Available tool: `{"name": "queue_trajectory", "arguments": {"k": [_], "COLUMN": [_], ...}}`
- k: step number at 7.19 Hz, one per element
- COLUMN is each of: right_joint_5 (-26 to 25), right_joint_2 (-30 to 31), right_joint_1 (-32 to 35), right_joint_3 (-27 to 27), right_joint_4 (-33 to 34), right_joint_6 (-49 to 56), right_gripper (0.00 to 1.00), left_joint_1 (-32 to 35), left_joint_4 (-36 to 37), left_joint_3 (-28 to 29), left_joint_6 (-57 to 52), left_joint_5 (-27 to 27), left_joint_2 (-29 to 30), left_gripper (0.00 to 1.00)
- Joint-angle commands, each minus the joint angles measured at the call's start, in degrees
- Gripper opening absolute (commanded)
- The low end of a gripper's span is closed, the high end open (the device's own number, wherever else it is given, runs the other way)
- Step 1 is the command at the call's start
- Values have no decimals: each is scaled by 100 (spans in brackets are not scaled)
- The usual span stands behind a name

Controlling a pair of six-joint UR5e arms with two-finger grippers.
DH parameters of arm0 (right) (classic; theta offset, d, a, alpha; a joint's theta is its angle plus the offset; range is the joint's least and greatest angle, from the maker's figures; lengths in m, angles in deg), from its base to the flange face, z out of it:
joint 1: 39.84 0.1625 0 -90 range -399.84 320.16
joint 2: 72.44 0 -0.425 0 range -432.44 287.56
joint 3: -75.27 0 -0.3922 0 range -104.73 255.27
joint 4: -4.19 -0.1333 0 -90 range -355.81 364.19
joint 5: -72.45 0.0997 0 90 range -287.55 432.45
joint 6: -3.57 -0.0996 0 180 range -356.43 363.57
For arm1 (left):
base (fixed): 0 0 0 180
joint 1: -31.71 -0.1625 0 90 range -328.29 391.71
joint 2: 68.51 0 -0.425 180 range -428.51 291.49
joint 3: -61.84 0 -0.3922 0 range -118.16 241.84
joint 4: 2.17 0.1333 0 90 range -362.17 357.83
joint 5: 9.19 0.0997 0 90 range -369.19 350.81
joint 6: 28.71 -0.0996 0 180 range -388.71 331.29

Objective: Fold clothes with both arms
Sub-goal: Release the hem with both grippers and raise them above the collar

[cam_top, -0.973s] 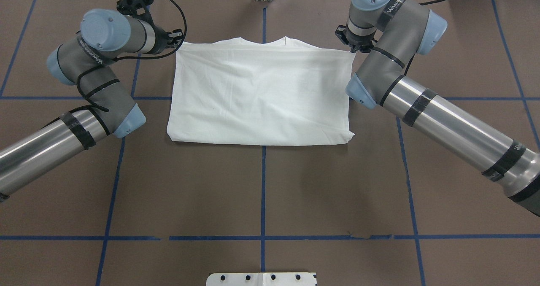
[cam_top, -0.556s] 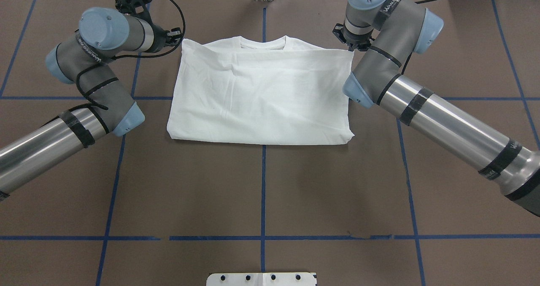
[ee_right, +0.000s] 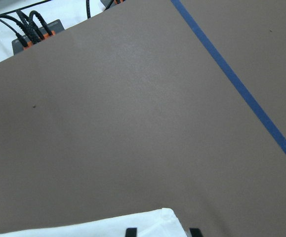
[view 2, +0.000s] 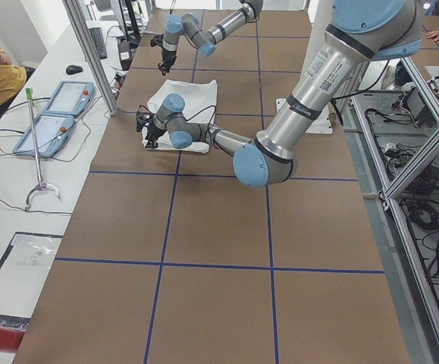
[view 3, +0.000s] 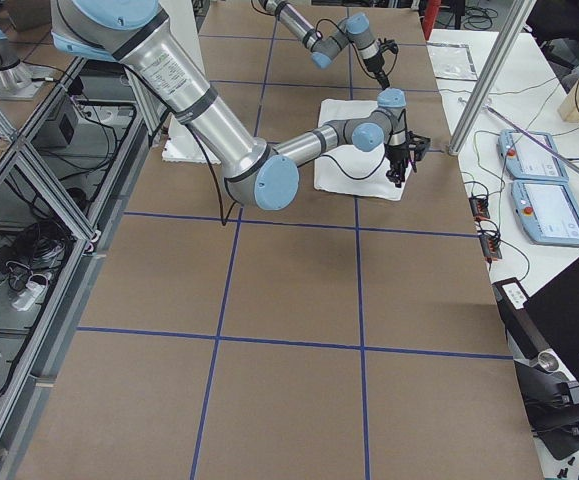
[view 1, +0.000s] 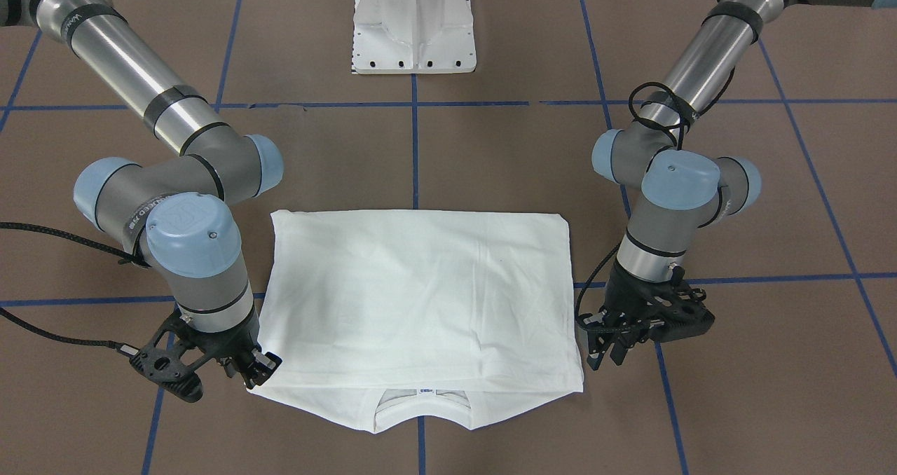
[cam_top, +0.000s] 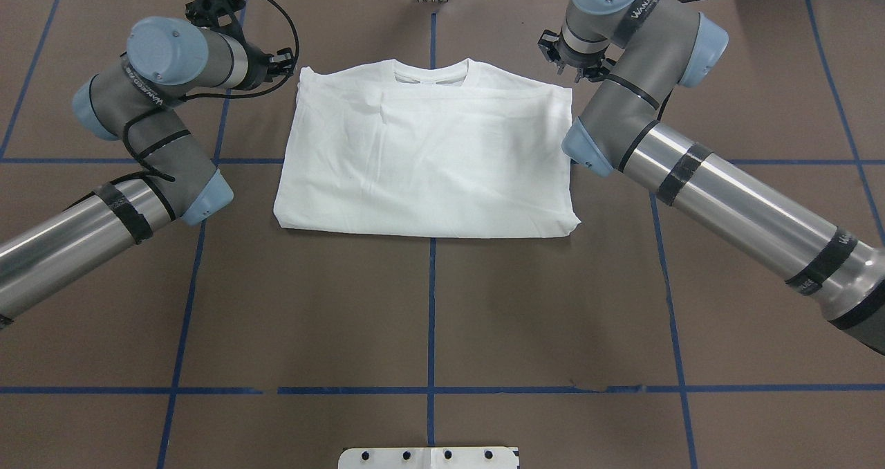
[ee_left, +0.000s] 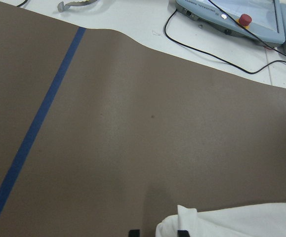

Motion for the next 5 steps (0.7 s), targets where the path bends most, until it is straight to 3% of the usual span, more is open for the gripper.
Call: {"name": "queue_trajectory", "arguments": {"k": [1,3,5], "right_joint_5": [280,300,187], "right_joint_2": [384,1455,2351], "right_joint_1": [61,-542,-1114], "right_joint_3": [-540,-2066,-3070], "right_joint_4": [-88,-114,-262], "right_joint_6": [-84,-1336,-2427], "right_gripper": [58,61,64], "left_joint_1": [15,7,-2], "left_joint_4": [-115,-115,-132], "left_joint_3": [-9,-96,-114], "left_joint_6": [14,23,14], "left_joint_5": [-18,-27,-27], "left_joint_2": [-34,-34,-35], "left_gripper": [55,61,62]}}
